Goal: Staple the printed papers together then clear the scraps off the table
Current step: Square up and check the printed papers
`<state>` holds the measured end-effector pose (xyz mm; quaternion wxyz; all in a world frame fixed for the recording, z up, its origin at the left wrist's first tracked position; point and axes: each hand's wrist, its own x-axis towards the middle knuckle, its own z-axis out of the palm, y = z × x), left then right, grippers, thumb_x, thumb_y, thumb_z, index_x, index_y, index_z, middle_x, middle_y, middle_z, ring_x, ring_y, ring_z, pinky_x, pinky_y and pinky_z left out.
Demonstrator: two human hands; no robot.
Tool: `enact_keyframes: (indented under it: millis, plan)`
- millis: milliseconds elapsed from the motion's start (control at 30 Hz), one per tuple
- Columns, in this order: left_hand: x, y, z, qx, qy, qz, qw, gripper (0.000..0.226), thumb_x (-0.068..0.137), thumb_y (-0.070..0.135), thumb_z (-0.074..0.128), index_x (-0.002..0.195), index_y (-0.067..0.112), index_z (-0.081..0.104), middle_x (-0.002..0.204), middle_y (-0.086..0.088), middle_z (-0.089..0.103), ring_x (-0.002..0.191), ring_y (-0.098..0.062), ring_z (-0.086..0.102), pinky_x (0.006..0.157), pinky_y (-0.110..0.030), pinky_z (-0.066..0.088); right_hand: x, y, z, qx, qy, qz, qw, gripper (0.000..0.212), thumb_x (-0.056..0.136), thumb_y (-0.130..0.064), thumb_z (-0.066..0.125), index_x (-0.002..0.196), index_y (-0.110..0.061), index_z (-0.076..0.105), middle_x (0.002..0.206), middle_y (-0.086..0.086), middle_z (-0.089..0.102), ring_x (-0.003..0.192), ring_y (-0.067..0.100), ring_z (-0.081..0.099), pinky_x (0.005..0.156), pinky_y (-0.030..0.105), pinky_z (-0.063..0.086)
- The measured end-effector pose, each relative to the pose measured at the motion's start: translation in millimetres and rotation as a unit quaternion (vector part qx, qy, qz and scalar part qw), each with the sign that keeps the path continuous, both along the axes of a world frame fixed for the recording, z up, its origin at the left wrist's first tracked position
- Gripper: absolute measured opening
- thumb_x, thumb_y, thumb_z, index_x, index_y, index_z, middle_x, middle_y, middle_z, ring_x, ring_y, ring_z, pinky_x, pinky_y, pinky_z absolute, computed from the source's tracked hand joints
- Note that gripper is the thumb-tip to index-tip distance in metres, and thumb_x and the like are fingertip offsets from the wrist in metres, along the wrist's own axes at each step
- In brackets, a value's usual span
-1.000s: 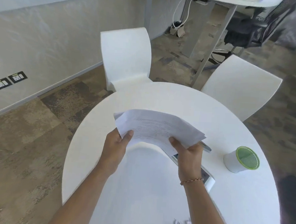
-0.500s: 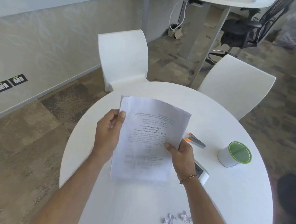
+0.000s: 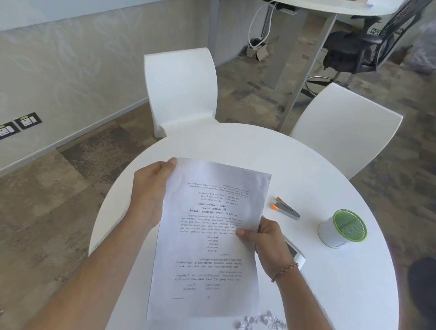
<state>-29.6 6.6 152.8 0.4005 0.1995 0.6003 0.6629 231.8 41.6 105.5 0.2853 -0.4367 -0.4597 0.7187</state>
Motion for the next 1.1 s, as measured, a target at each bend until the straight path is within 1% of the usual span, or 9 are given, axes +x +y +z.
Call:
enact_keyframes:
  millis: [133, 267, 367, 467, 567, 633, 833, 1000, 1100]
  plan:
    - [-1, 9, 0, -0.017, -0.013, -0.004, 1.000, 0.054, 0.079, 0.036, 0.075, 0.074, -0.009, 0.045, 0.081, -0.011, 0.039, 0.075, -0.027, 0.034, 0.070, -0.038, 0.029, 3, 2, 0, -0.002, 0.003, -0.002, 1.000, 0.025, 0.081, 0.015, 0.064, 0.102, 0.007, 0.072, 0.107, 0.027, 0.071, 0.100, 0.045, 0.068, 0.091, 0.053, 0.054]
    - [3, 19, 3, -0.078, -0.033, 0.024, 0.996, 0.025, 0.076, 0.029, 0.072, 0.080, 0.011, 0.056, 0.081, -0.009, 0.044, 0.074, -0.024, 0.042, 0.068, -0.035, 0.036, 4, 3, 2, -0.001, 0.010, -0.001, 1.000, 0.025, 0.081, 0.015, 0.063, 0.102, 0.006, 0.073, 0.107, 0.026, 0.071, 0.100, 0.044, 0.068, 0.089, 0.050, 0.055]
    - [5, 10, 4, -0.085, -0.032, -0.002, 0.996, 0.042, 0.088, 0.045, 0.066, 0.087, 0.003, 0.068, 0.088, -0.010, 0.070, 0.078, -0.028, 0.065, 0.074, -0.036, 0.052, 5, 7, 3, 0.001, 0.006, -0.029, 1.000, 0.025, 0.081, 0.015, 0.064, 0.102, 0.005, 0.073, 0.105, 0.025, 0.072, 0.101, 0.045, 0.068, 0.085, 0.047, 0.057]
    - [14, -17, 2, -0.053, 0.051, -0.105, 0.992, 0.052, 0.086, 0.063, 0.060, 0.117, 0.021, 0.065, 0.109, -0.003, 0.075, 0.102, -0.024, 0.071, 0.088, -0.041, 0.055, 3, 13, 5, 0.011, 0.005, -0.077, 0.997, 0.025, 0.082, 0.012, 0.065, 0.105, 0.004, 0.071, 0.107, 0.023, 0.073, 0.103, 0.045, 0.067, 0.091, 0.053, 0.054]
    - [26, -31, -10, -0.033, 0.087, -0.160, 0.983, 0.037, 0.087, 0.031, 0.072, 0.122, 0.022, 0.063, 0.114, 0.001, 0.074, 0.108, -0.022, 0.070, 0.095, -0.046, 0.054, -5, 18, 8, 0.046, 0.005, -0.109, 0.993, 0.024, 0.086, 0.009, 0.064, 0.108, 0.001, 0.070, 0.109, 0.019, 0.073, 0.105, 0.040, 0.068, 0.098, 0.057, 0.049]
    - [31, -31, -15, -0.012, 0.119, -0.137, 0.983, 0.027, 0.094, 0.018, 0.066, 0.120, 0.022, 0.066, 0.117, 0.002, 0.074, 0.111, -0.020, 0.069, 0.101, -0.050, 0.050, -12, 18, 10, 0.075, 0.003, -0.127, 0.989, 0.022, 0.087, 0.005, 0.065, 0.106, -0.003, 0.072, 0.108, 0.016, 0.074, 0.106, 0.037, 0.068, 0.099, 0.058, 0.048]
    - [46, -33, -35, -0.009, 0.172, -0.037, 0.984, 0.021, 0.101, 0.018, 0.052, 0.115, 0.028, 0.064, 0.111, 0.004, 0.073, 0.109, -0.020, 0.066, 0.100, -0.052, 0.049, -24, 8, 5, 0.109, -0.030, -0.189, 0.976, 0.014, 0.089, -0.005, 0.065, 0.096, -0.014, 0.073, 0.098, 0.007, 0.076, 0.098, 0.031, 0.069, 0.095, 0.056, 0.051]
    - [60, -40, -57, -0.040, 0.158, -0.036, 0.986, 0.028, 0.103, 0.016, 0.046, 0.121, 0.030, 0.062, 0.116, 0.008, 0.071, 0.111, -0.014, 0.066, 0.099, -0.046, 0.051, -31, -2, -14, 0.100, -0.084, -0.189, 0.973, 0.015, 0.089, -0.003, 0.063, 0.095, -0.013, 0.072, 0.096, 0.009, 0.076, 0.093, 0.028, 0.069, 0.092, 0.052, 0.051]
    - [61, -37, -62, -0.059, 0.175, -0.038, 0.982, 0.024, 0.104, 0.019, 0.044, 0.119, 0.027, 0.061, 0.111, 0.006, 0.072, 0.107, -0.011, 0.066, 0.090, -0.038, 0.053, -30, -2, -20, 0.104, -0.114, -0.189, 0.970, 0.013, 0.089, -0.006, 0.063, 0.094, -0.016, 0.071, 0.095, 0.005, 0.076, 0.093, 0.029, 0.068, 0.088, 0.048, 0.053]
